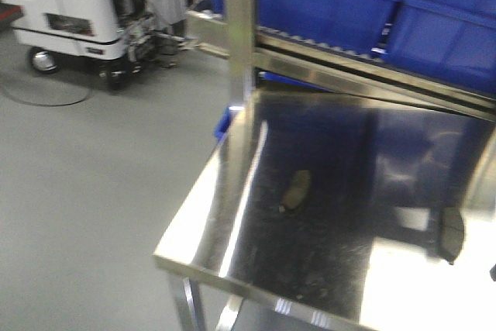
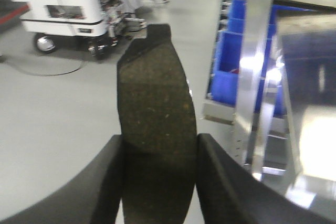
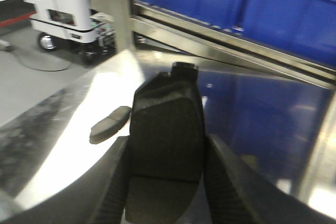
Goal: Move and align brake pads A on conveyor
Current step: 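Turn the base away from the steel table holding both pads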
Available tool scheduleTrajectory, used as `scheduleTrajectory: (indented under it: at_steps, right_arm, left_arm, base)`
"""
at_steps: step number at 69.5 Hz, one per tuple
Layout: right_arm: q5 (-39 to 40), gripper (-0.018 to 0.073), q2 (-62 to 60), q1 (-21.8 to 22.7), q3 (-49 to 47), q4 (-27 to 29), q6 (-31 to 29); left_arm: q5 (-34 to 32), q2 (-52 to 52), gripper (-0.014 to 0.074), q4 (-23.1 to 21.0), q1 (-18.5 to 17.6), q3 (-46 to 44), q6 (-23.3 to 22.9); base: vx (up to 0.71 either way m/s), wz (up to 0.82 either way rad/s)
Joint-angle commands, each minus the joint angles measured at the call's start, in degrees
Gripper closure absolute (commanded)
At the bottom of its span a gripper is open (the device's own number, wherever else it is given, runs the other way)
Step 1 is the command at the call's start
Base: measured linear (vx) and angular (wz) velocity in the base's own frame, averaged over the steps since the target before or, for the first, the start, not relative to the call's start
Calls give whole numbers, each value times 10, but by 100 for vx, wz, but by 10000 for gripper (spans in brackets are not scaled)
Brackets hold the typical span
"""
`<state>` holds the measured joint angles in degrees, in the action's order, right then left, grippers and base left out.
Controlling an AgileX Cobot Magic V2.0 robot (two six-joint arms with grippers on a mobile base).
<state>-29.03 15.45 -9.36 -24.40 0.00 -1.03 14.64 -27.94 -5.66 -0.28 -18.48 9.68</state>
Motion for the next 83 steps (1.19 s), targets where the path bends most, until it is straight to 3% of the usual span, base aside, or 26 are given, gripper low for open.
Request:
scheduleTrajectory:
  at_steps: [1, 83]
  right_arm:
    - [55, 566, 5, 1, -17, 0, -6]
    - [55, 566, 5, 1, -17, 0, -6]
  left_arm:
    - [-56, -4, 603, -5, -2, -16, -2]
    - [-57, -4, 603, -5, -2, -16, -1]
  base:
    - [-17, 65]
    - [-13, 66]
